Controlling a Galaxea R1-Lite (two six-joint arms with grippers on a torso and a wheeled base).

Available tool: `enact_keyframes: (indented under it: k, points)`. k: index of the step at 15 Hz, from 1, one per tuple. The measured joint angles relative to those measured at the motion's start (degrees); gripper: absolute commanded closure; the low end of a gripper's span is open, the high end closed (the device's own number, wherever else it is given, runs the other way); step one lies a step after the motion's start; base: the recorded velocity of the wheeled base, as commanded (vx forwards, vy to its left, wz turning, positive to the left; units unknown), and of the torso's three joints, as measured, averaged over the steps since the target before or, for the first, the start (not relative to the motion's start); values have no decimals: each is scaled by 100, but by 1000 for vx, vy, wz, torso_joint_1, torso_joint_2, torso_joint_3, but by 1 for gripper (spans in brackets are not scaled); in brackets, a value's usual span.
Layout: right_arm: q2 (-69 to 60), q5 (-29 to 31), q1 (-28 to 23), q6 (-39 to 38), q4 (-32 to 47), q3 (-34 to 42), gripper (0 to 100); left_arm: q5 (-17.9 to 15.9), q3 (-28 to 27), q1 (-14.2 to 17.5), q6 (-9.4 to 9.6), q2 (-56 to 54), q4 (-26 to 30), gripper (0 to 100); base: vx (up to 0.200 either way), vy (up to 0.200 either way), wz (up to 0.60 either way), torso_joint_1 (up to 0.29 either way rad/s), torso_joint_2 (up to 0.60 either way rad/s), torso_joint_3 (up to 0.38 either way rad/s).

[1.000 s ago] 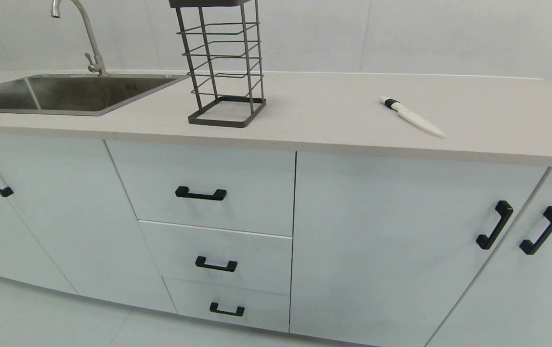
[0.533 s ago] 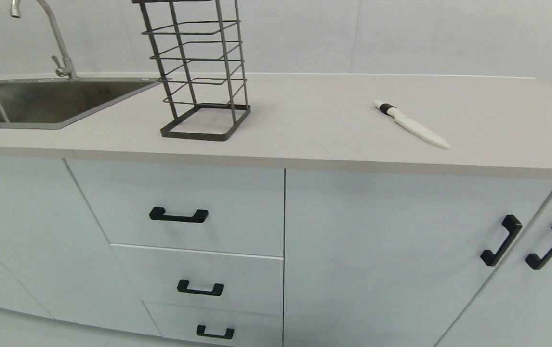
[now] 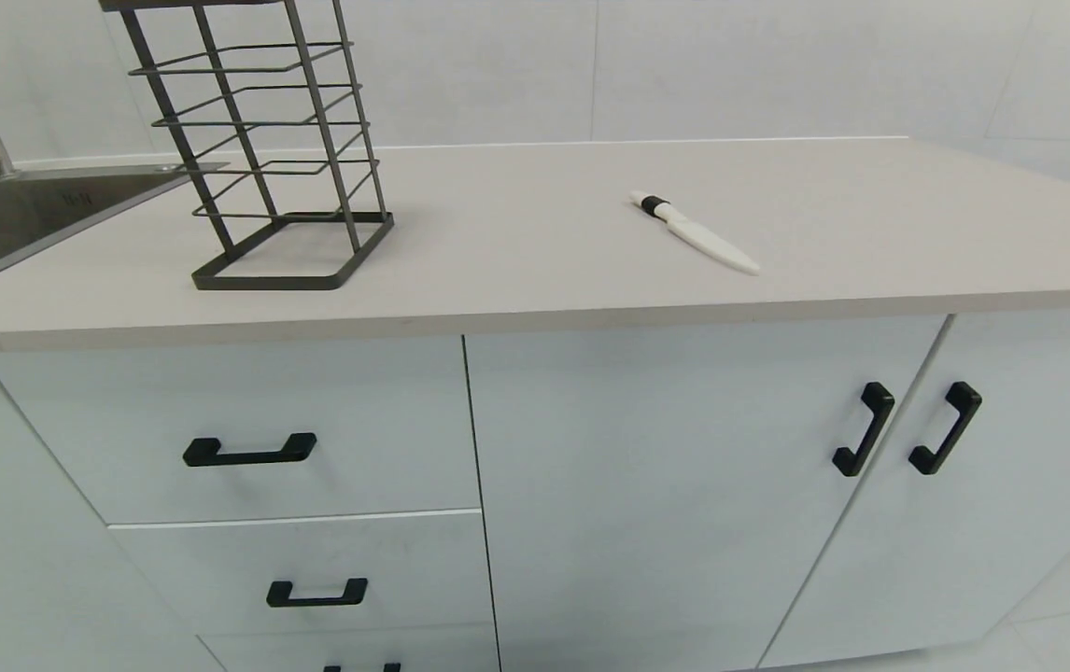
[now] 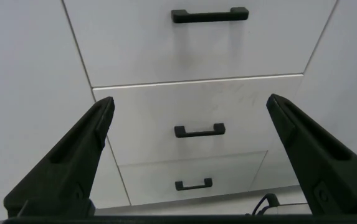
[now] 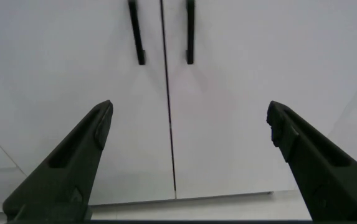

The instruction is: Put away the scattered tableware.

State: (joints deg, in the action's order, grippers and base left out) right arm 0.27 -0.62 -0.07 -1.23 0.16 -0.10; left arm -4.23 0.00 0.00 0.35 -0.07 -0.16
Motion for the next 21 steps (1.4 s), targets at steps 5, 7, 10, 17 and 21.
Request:
enact_keyframes:
  k: [5, 7, 10, 17, 21]
  points:
    - [0, 0, -2, 1, 0, 0, 0, 0, 0, 0, 9, 0, -2, 0, 0, 0, 0, 72, -224, -151]
    - [0, 0, -2, 9, 5, 0, 0, 2, 0, 0, 9, 0, 6, 0, 0, 0, 0, 41, -66, -80]
    - [0, 27, -2, 6, 2, 0, 0, 27, 0, 0, 16, 0, 2, 0, 0, 0, 0, 61, -190, -98]
    - [0, 80, -2, 12, 6, 0, 0, 27, 0, 0, 18, 0, 0, 0, 0, 0, 0, 103, -255, -152]
    - [0, 84, 2, 6, 2, 0, 0, 49, 0, 0, 18, 0, 0, 0, 0, 0, 0, 129, -297, -173]
